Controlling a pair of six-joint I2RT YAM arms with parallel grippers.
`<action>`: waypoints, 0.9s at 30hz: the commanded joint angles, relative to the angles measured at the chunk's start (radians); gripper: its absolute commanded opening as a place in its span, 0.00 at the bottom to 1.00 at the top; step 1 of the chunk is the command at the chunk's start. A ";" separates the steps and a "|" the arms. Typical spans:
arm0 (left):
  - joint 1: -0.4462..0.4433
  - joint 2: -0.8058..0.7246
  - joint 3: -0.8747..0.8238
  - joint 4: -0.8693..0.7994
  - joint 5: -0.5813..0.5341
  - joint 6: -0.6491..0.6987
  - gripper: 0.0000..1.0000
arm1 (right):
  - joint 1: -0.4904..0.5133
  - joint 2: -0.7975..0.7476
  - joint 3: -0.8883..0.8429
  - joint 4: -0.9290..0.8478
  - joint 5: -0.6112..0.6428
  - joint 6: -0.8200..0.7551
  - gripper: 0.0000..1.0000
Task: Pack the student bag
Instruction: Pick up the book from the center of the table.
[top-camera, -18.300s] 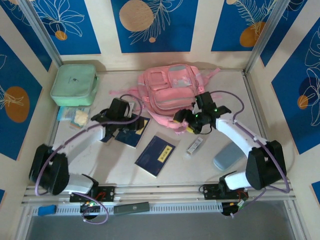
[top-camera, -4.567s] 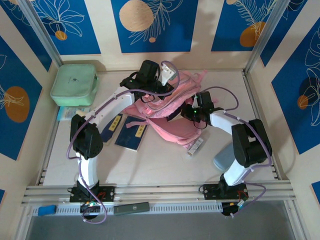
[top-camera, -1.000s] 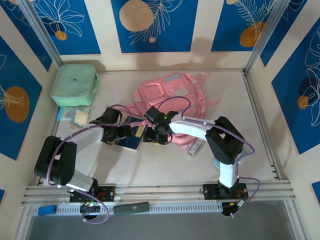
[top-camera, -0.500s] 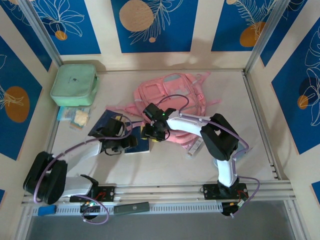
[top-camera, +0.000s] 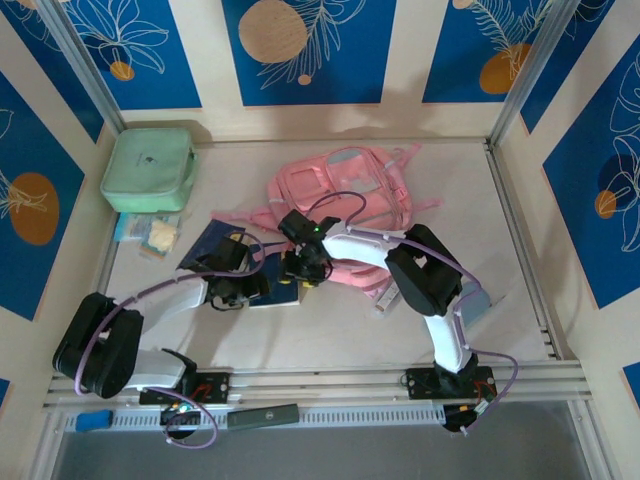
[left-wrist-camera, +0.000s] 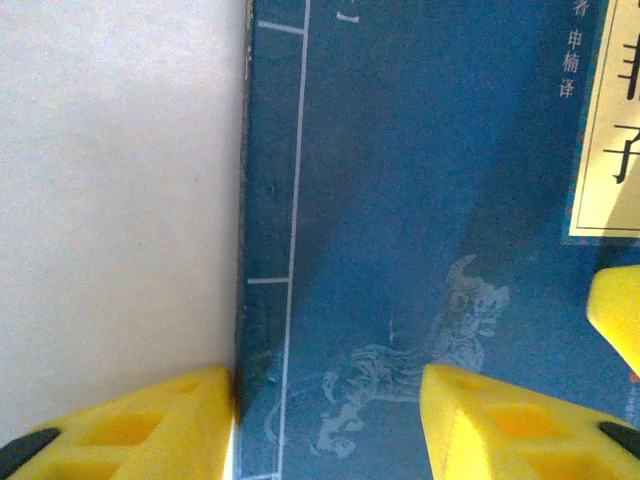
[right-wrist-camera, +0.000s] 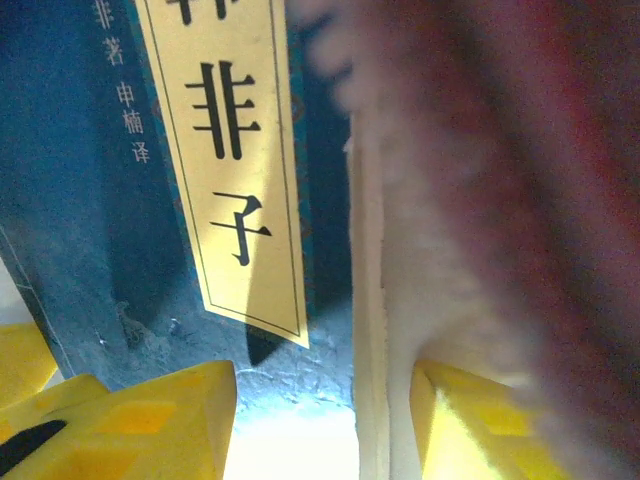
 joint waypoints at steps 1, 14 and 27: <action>0.002 0.015 -0.026 0.040 0.041 -0.016 0.50 | 0.016 0.011 0.046 -0.041 -0.015 -0.022 0.49; 0.001 0.004 -0.055 -0.019 -0.056 0.002 0.47 | 0.063 -0.017 0.120 -0.135 0.051 -0.060 0.42; -0.006 -0.021 -0.065 -0.016 -0.034 -0.009 0.46 | 0.050 -0.039 0.076 -0.099 0.009 -0.044 0.06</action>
